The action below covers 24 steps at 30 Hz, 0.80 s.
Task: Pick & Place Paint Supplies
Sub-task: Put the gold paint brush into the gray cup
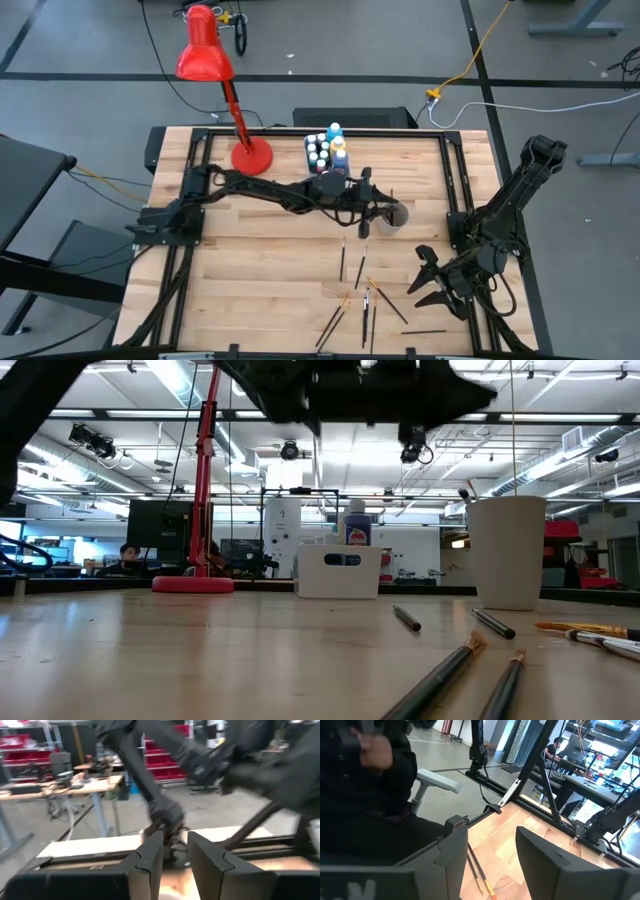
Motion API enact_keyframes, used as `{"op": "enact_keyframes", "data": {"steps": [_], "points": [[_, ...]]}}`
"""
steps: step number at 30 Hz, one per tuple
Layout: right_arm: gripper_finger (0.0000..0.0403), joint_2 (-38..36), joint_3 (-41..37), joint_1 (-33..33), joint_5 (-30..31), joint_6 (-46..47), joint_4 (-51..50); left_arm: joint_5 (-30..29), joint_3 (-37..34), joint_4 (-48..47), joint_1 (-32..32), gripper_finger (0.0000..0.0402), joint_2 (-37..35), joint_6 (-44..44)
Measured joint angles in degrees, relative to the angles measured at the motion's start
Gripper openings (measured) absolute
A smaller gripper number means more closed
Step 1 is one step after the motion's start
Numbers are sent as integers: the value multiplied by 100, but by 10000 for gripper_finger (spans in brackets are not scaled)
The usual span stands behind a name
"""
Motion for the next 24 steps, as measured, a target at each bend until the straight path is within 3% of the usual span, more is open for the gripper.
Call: {"op": "enact_keyframes", "data": {"steps": [5,9,12,16,19,24], "points": [[169,0,0,0,0,67,-2,85,0,-1685,-110,102,-1058,-244],[169,0,0,-47,2,382,5,-279,4,-3397,-179,97,-2092,-162],[169,2,0,-228,6,500,9,-994,2,-4511,-365,97,-2757,-30],[169,11,0,-607,13,521,5,-2493,7,-5732,-787,96,-3569,3],[169,48,2,-905,15,663,-9,-3443,2,-6571,-1128,96,-4051,-320],[169,146,2,-1253,-43,803,-57,-4524,-10,-7809,-1825,96,-4515,-879]]}}
